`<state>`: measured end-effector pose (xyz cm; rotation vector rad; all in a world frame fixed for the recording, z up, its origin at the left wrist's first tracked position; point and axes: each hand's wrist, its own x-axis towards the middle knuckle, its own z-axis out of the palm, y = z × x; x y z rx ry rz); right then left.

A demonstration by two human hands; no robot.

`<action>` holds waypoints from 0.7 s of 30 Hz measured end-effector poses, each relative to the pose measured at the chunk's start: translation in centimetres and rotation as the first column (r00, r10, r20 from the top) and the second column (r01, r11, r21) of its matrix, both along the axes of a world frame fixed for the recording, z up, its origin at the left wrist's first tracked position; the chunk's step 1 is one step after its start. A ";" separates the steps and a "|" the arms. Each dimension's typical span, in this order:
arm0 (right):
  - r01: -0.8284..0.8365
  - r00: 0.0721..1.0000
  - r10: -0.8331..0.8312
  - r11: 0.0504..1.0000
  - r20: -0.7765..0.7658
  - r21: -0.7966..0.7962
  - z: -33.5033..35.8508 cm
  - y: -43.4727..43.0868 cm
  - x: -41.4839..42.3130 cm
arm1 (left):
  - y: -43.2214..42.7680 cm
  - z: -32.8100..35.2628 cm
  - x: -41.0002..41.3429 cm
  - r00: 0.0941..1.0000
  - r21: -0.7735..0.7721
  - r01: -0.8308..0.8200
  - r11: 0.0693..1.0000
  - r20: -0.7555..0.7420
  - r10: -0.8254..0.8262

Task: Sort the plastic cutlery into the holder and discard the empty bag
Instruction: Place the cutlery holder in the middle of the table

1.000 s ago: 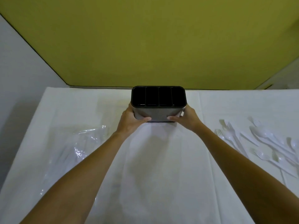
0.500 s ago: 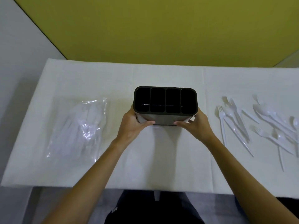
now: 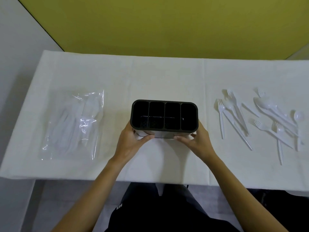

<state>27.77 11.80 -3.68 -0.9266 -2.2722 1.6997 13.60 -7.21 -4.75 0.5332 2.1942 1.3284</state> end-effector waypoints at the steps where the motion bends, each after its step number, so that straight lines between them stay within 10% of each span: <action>1: -0.006 1.000 0.006 1.000 0.003 0.002 0.0 0.0 0.0 | -0.1 0.1 0.0 1.000 -0.011 0.010 1.000 -0.001 -0.010; 8: -0.179 0.984 0.179 0.984 -0.002 -0.019 1.7 1.3 1.2 | -0.2 3.3 -0.6 1.000 0.166 0.015 0.986 -0.003 -0.014; 21: 0.278 0.959 -0.283 0.951 0.021 0.131 4.0 5.4 3.6 | 9.7 12.0 -3.4 0.941 0.024 0.189 0.982 -0.289 -0.174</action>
